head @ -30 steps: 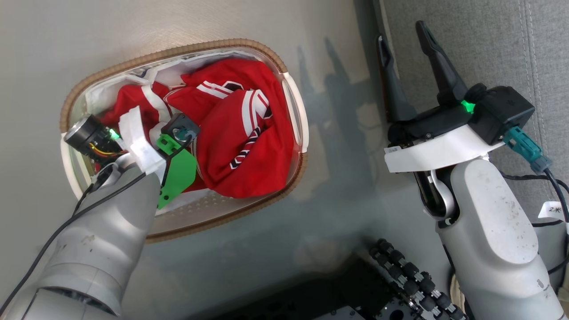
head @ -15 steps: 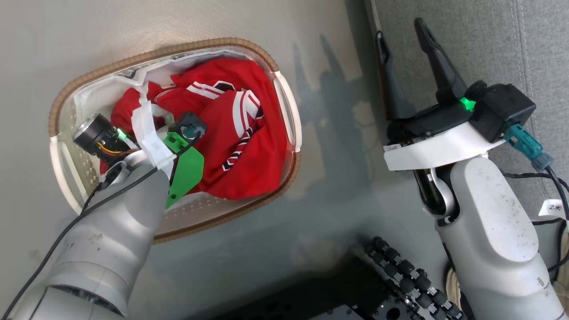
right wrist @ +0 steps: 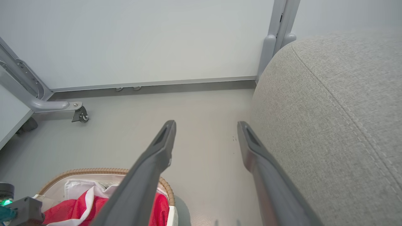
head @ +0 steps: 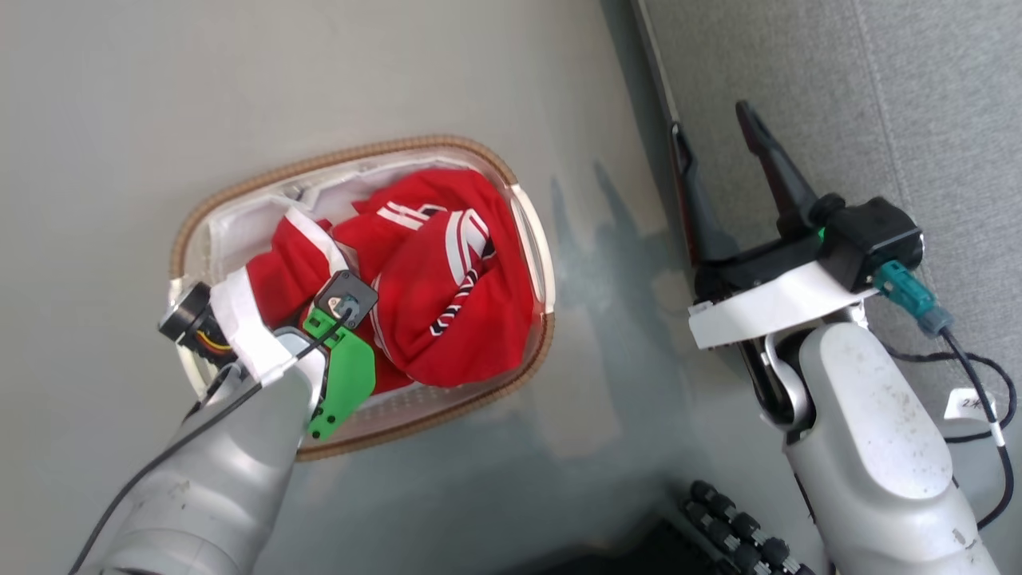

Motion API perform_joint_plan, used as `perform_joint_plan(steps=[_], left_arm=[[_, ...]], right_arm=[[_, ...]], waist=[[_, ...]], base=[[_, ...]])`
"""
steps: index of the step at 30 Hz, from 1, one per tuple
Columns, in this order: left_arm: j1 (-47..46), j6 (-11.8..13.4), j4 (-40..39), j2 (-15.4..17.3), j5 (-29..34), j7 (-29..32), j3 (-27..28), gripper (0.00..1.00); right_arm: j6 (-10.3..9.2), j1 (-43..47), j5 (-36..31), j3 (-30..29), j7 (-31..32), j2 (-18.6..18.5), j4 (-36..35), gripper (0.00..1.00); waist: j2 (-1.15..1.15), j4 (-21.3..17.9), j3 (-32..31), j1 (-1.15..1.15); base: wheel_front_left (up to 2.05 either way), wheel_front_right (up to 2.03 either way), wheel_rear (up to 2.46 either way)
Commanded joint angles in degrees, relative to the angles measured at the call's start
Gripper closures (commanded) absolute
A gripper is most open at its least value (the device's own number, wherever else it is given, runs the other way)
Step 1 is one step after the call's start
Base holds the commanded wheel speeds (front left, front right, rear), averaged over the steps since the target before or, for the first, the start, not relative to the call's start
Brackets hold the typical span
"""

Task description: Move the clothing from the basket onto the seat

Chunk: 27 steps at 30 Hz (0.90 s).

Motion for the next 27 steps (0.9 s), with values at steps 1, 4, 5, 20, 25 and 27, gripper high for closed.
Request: perform_joint_plan(steps=[1, 4, 5, 20, 25, 27], left_arm=[[1.6, -0.5, -0.1, -0.2, -0.7, -1.3, 0.4, 1.00], [3.6, -1.3, -0.2, -0.7, -2.9, -5.7, 1.5, 1.00], [4.2, -1.6, -0.3, -0.8, -3.8, -7.3, 2.0, 1.00], [15.7, -2.7, -16.9, -1.5, -13.8, -14.6, 8.5, 1.00], [19.5, -2.8, -26.9, -1.2, -15.1, -14.6, 11.5, 1.00], [21.2, -2.8, -30.6, -1.3, -15.6, -14.6, 12.5, 1.00]], right_arm=[[-0.04, 1.4, -0.7, 0.0, -0.1, -0.2, 0.7, 0.00], [-0.04, 3.1, -1.4, 0.0, -0.1, -0.2, 1.7, 0.00], [-0.04, 3.6, -1.4, 0.0, -0.1, -0.2, 2.1, 0.00], [-0.04, 11.3, -3.4, -0.1, -0.1, -0.2, 5.4, 0.00], [-0.04, 13.5, -3.6, -0.4, -0.1, -0.4, 5.9, 0.00], [-0.04, 14.5, -3.6, -0.2, -0.1, -0.6, 6.0, 0.00]], waist=[[0.00, 2.5, -6.7, 0.00], [0.00, 3.7, -10.3, 0.00], [0.00, 4.0, -11.3, 0.00], [0.00, 8.8, -24.1, 0.00], [0.00, 10.0, -27.2, 0.00], [0.00, 10.5, -28.5, 0.00]], base=[[0.00, 0.00, 0.00], [0.00, 0.00, 0.00], [0.00, 0.00, 0.00], [0.00, 0.00, 0.00], [0.00, 0.00, 0.00], [0.00, 0.00, 0.00]])
